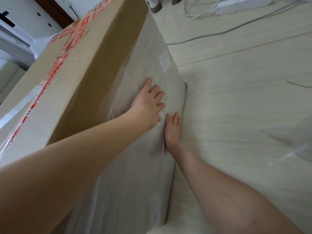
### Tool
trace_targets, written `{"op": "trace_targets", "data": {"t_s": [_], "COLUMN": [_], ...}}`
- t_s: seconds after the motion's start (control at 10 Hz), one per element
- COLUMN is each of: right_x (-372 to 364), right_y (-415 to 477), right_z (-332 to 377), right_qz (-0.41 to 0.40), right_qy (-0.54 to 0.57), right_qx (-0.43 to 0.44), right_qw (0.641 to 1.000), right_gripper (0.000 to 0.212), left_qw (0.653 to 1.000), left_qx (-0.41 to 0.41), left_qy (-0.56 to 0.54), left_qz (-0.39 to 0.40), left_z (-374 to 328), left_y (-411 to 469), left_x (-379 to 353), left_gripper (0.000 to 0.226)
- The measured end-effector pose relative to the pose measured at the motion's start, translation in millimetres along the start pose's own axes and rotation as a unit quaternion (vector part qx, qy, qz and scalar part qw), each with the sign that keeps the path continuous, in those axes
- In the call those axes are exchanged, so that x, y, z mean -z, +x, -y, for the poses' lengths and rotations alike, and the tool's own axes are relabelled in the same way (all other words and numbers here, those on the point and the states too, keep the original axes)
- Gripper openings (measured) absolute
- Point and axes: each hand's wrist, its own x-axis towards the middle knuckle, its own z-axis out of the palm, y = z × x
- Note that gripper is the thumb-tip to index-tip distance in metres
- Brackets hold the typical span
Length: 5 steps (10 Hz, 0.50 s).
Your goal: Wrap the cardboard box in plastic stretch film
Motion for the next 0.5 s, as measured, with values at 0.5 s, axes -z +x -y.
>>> {"op": "trace_targets", "data": {"t_s": [0.5], "right_x": [24.7], "right_y": [15.8], "right_z": [42.1], "right_qz": [-0.072], "right_qy": [-0.039], "right_qx": [-0.003], "right_qw": [0.997], "right_gripper": [0.058], "left_qw": [0.984], "left_qx": [0.095], "left_qy": [-0.099], "left_qz": [-0.114], "left_z": [60.3], "left_y": [6.2], "left_x": [25.2], "left_gripper": [0.044]}}
